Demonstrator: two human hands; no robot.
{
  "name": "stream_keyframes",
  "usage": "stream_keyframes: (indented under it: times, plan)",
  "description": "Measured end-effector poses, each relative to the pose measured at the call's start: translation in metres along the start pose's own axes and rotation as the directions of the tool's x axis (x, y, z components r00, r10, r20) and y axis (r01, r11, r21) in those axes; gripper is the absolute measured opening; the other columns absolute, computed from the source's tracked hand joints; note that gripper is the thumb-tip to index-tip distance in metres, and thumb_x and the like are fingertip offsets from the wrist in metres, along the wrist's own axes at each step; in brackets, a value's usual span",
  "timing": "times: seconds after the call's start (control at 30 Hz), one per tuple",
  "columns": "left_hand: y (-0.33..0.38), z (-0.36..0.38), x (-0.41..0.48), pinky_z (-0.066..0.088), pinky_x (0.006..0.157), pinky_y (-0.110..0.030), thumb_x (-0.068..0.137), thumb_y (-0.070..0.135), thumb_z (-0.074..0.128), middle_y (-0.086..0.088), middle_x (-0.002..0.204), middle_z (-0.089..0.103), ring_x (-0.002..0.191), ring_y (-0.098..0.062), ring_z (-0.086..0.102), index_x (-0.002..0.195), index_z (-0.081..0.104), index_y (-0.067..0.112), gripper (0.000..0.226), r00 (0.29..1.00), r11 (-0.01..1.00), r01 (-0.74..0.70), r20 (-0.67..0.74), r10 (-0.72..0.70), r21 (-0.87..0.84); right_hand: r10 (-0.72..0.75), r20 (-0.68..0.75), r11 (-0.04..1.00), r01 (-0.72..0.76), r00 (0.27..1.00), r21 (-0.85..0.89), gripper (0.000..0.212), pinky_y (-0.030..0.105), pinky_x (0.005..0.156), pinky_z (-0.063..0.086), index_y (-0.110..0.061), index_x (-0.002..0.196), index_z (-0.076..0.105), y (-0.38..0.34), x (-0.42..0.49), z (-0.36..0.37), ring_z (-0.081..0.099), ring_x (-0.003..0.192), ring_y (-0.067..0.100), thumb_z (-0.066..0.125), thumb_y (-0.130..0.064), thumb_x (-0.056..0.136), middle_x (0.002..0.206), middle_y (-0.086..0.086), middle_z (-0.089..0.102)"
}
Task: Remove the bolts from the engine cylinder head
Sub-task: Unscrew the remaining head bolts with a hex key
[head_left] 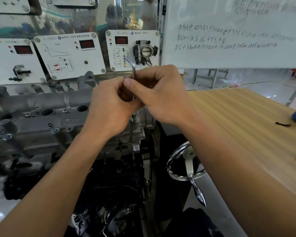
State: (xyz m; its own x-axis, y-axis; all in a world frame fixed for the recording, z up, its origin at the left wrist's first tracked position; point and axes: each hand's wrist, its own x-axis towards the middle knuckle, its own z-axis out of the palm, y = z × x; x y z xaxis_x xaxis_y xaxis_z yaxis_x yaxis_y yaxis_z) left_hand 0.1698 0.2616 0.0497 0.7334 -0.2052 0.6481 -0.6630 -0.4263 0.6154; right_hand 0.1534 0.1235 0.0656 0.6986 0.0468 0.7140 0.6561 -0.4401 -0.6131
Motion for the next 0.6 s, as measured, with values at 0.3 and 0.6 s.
stream_keyframes:
  times: [0.3,0.6]
  plan:
    - [-0.005,-0.003,0.0,0.061,0.068,-0.032,0.078,0.013,0.081,-0.003,0.077,0.076,0.071,-0.019,0.073,0.087,0.075,0.006,0.013,0.999,0.995,0.012,-0.029,-0.015,-0.095,0.02,-0.022,0.998,-0.019,1.0,0.051,0.008,0.034,0.071,0.061,-0.006,0.084,0.078,0.005,0.001,0.003,0.073,0.074,0.016,0.071,-0.009,0.088,0.075,0.002,0.076]
    - [-0.009,-0.005,-0.004,0.06,0.069,-0.024,0.081,0.017,0.077,0.005,0.082,0.076,0.074,-0.007,0.072,0.093,0.073,0.015,0.013,1.0,0.994,-0.002,0.02,0.004,-0.109,0.036,-0.02,0.998,-0.035,0.999,0.053,0.008,0.037,0.07,0.061,-0.007,0.083,0.078,0.004,0.003,0.006,0.073,0.072,0.016,0.072,-0.01,0.087,0.074,0.003,0.076]
